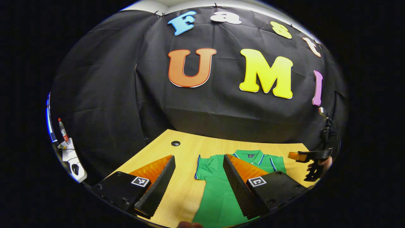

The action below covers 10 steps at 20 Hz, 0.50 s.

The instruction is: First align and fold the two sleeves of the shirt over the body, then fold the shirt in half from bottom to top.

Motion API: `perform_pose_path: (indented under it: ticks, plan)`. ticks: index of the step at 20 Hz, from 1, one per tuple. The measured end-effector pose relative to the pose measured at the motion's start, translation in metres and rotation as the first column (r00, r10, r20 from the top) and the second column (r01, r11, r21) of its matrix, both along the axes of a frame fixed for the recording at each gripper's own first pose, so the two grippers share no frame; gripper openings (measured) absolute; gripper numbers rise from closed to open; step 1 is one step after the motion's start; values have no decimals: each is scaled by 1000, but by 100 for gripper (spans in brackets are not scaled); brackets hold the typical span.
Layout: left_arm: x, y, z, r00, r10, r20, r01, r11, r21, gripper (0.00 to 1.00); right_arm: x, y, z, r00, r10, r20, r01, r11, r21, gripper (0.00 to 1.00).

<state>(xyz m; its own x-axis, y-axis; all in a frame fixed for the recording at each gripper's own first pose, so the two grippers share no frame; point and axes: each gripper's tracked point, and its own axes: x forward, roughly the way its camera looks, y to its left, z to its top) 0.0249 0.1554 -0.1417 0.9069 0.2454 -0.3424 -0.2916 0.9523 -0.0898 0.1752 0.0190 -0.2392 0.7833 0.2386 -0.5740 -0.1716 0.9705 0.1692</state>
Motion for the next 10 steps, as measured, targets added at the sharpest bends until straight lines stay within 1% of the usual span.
perform_pose_path:
  ticks: [1, 2, 3, 4, 5, 6, 7, 10]
  plan:
    - [3, 5, -11, 1000, -3, -19, 3, 1000, -18, 98, -15, 2, 13, 1000, 20, 19, -20, 1000, -10, 92]
    - [9, 7, -22, 999, -19, -33, 18, 999, -38, 98, -28, 3, 28, 998, 38, 46, -37, 999, -21, 93]
    - [13, 9, -31, 998, -37, -48, 34, 998, -55, 98, -41, 2, 42, 996, 48, 75, -46, 998, -34, 96]
    - [19, 11, -39, 997, -53, -63, 48, 996, -68, 98, -54, 3, 55, 993, 59, 99, -55, 998, -43, 93]
    - [26, 11, -48, 995, -70, -74, 64, 994, -83, 98, -67, 5, 65, 991, 69, 118, -64, 997, -51, 96]
    - [33, 12, -57, 993, -85, -88, 77, 992, -97, 98, -78, 6, 74, 988, 79, 130, -72, 996, -55, 93]
    - [40, 11, -67, 990, -103, -102, 91, 989, -113, 98, -89, 8, 81, 986, 89, 138, -81, 995, -58, 95]
    - [64, 9, -94, 978, -157, -135, 135, 978, -157, 98, -111, 2, 101, 981, 101, 164, -89, 993, -82, 95]
